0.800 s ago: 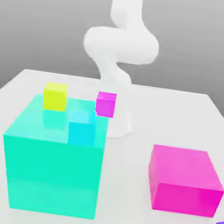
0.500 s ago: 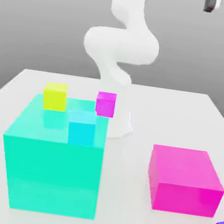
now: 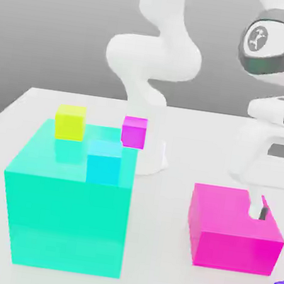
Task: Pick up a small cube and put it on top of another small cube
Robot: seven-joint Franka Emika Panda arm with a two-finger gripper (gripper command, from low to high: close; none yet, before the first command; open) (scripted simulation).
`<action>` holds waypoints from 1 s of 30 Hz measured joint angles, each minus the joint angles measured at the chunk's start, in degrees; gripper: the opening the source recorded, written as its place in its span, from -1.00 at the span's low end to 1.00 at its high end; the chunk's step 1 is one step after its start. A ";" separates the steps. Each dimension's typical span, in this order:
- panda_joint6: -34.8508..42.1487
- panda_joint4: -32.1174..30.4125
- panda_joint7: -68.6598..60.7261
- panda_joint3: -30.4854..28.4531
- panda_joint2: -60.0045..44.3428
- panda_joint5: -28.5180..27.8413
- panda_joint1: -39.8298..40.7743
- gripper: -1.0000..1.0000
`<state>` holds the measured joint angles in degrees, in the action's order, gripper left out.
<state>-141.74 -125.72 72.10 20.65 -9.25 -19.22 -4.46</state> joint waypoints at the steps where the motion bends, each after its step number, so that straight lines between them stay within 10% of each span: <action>1: -0.48 0.19 0.69 0.20 -1.93 -0.27 -0.64 0.00; 12: -9.60 3.12 6.80 -0.61 -22.77 -3.07 -8.39 0.00; 13: -10.75 3.51 7.41 -1.51 -24.36 -3.91 -9.14 -1.00; 30: 3.28 -0.94 4.40 -2.41 -6.46 2.73 -1.31 -1.00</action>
<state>-138.46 -126.66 76.50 18.24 -15.71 -16.49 -5.77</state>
